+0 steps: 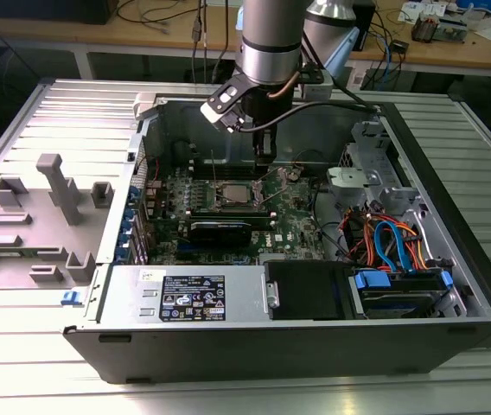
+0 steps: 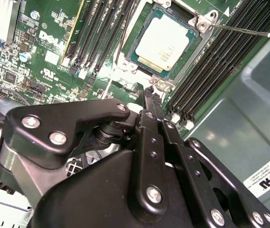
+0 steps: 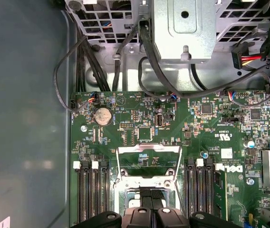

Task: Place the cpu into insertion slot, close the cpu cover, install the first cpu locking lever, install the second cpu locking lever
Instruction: 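Close the cpu cover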

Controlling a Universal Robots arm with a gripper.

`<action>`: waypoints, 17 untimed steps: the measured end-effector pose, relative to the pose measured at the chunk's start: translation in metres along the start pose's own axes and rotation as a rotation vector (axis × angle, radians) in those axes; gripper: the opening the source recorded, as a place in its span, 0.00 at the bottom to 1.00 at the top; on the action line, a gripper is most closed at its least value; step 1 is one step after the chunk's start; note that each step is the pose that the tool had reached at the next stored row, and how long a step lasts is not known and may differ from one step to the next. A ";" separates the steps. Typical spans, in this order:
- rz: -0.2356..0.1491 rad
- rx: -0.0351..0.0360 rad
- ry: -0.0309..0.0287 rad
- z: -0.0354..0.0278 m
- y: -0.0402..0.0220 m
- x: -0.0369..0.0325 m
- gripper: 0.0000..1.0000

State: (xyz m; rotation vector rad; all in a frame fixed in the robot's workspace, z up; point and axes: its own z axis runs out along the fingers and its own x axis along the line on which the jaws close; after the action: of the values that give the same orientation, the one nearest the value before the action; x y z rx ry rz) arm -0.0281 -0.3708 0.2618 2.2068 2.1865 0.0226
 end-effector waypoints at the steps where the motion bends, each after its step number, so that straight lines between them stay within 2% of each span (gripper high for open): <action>1: 0.000 0.0000 0.0000 0.0000 0.0001 0.0000 0.11; 6: 0.000 0.0000 0.0001 0.0001 0.0009 0.0000 0.11; 14: 0.000 0.0000 0.0000 0.0003 0.0076 0.0001 0.11; 17: 0.000 0.0000 0.0000 0.0003 0.0082 0.0001 0.11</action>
State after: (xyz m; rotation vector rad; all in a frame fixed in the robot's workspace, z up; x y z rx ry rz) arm -0.0200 -0.3708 0.2617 2.2070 2.1864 0.0226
